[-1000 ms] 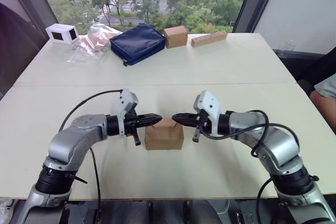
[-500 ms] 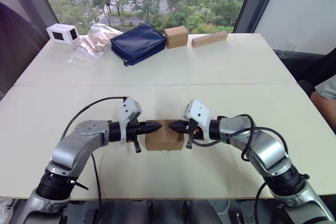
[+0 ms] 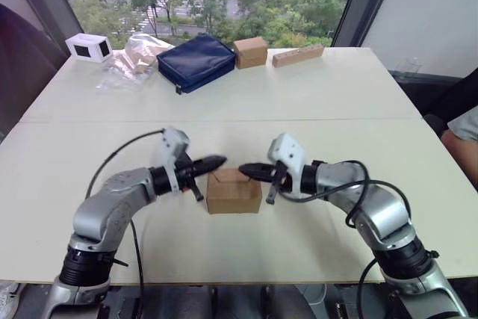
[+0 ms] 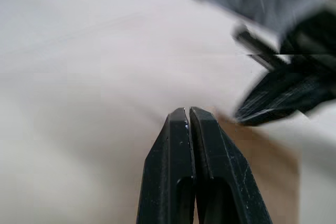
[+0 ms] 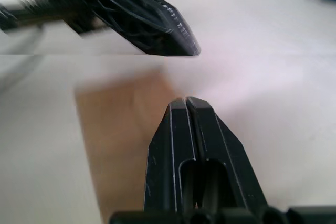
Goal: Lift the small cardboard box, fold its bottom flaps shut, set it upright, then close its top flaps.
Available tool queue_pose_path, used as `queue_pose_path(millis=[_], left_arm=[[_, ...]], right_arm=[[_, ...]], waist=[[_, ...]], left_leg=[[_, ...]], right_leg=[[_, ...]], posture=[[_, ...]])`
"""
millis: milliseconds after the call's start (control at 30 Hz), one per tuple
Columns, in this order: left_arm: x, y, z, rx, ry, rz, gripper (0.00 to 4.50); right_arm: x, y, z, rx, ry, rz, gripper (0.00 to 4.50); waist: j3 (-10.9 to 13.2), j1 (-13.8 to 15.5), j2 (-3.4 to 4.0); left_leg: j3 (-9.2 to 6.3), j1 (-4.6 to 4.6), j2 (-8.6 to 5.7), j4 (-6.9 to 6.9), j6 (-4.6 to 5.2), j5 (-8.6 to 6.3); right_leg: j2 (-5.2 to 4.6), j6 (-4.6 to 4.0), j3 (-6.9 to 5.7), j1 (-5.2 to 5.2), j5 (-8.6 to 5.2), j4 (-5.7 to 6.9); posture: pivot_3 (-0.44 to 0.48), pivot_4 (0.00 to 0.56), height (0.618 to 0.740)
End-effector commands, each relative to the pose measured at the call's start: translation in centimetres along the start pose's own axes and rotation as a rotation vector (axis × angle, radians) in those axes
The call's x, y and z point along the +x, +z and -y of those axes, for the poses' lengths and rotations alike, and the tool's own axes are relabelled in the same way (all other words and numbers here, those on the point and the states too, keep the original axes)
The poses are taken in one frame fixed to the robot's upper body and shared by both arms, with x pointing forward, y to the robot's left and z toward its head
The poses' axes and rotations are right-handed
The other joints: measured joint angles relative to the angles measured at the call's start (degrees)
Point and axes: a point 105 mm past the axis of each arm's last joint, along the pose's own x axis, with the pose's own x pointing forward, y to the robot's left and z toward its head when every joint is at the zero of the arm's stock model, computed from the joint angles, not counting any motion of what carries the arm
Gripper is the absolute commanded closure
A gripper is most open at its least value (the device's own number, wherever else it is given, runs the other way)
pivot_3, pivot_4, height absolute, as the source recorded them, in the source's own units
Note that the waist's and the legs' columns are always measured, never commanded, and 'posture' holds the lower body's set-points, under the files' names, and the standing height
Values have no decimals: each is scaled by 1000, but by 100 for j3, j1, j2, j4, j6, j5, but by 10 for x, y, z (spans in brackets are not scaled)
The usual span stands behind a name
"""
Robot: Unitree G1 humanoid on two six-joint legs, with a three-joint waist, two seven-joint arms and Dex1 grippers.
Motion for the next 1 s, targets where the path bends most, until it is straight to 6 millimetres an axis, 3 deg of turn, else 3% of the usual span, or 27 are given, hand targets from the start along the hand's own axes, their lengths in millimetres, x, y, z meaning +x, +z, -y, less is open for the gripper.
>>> queue_pose_path(millis=[33,167,300,400,700,1000], left_arm=[[-24,17,-5,6,-10,-27,4416],[-47,8,-13,1,34,-134,4416],[-78,-20,-5,19,23,-285,4416],[-89,-31,1,22,10,-337,4416],[-106,-59,10,-18,31,-412,4416],[-104,-66,9,-5,18,-441,4416]], right_arm=[[-23,31,3,25,-25,128,4500],[-46,25,4,79,-50,88,4500],[-75,-6,-1,155,-70,-60,4500],[-87,-20,-8,195,-66,-128,4500],[-111,-58,-18,257,-84,-280,4500],[-110,-68,-16,253,-83,-308,4500]], waist=[[0,0,1],[0,9,2],[1,10,4],[2,16,4],[2,18,6],[1,24,6]], left_leg=[[-1,0,0,-1,0,0],[0,0,-1,-3,0,0],[3,0,-3,-9,1,-1],[2,4,0,-10,1,-1],[5,6,2,-13,5,-4],[5,7,3,-13,5,-5]], right_leg=[[1,0,0,0,0,0],[0,0,-1,3,0,-3],[-8,-2,6,4,-1,-12],[-10,-4,7,8,-2,-13],[-12,-4,7,16,-2,-26],[-11,-5,5,19,-2,-29]], posture=[[0,150,740],[0,150,740],[0,150,740],[0,150,740],[0,150,740],[0,150,740]])
